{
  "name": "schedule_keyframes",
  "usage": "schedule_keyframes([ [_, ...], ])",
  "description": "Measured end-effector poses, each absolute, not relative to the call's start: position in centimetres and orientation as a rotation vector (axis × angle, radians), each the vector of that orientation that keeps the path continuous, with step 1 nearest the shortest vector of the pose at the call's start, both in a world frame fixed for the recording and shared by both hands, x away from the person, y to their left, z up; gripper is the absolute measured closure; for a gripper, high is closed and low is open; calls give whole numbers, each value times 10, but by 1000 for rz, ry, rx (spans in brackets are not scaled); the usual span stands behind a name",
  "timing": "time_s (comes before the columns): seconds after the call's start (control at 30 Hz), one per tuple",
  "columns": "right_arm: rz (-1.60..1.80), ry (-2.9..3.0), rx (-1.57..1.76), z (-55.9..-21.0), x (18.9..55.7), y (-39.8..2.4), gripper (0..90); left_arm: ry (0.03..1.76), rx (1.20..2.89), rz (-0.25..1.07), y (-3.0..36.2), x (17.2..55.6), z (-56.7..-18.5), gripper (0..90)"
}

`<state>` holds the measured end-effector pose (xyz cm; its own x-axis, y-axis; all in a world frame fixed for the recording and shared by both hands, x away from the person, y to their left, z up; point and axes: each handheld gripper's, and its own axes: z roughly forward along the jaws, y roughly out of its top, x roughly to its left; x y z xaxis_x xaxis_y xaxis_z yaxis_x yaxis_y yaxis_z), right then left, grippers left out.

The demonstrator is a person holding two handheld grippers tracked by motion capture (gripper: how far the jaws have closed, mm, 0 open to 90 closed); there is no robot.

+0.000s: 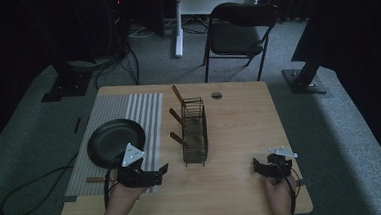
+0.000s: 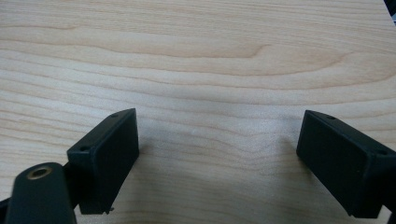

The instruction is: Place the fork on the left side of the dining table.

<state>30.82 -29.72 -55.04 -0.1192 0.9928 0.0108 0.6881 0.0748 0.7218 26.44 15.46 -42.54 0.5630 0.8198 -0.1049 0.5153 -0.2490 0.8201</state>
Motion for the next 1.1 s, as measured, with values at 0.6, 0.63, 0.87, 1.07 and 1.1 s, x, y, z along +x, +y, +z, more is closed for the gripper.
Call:
schedule_keyframes([
  [0.6,805,1863,1660,-550,308,-297,126,1045,1898,360,119,296,-419,251],
  [0.63,805,1863,1660,-550,308,-297,126,1039,1893,346,118,298,-419,288],
  [0.87,806,1862,1662,-550,308,-297,126,1053,1865,311,111,304,-419,412],
  [1.07,807,1861,1663,-550,308,-297,126,1087,1836,304,101,312,-418,414],
  [1.1,807,1862,1663,-550,308,-297,126,1094,1839,306,99,316,-419,429],
])
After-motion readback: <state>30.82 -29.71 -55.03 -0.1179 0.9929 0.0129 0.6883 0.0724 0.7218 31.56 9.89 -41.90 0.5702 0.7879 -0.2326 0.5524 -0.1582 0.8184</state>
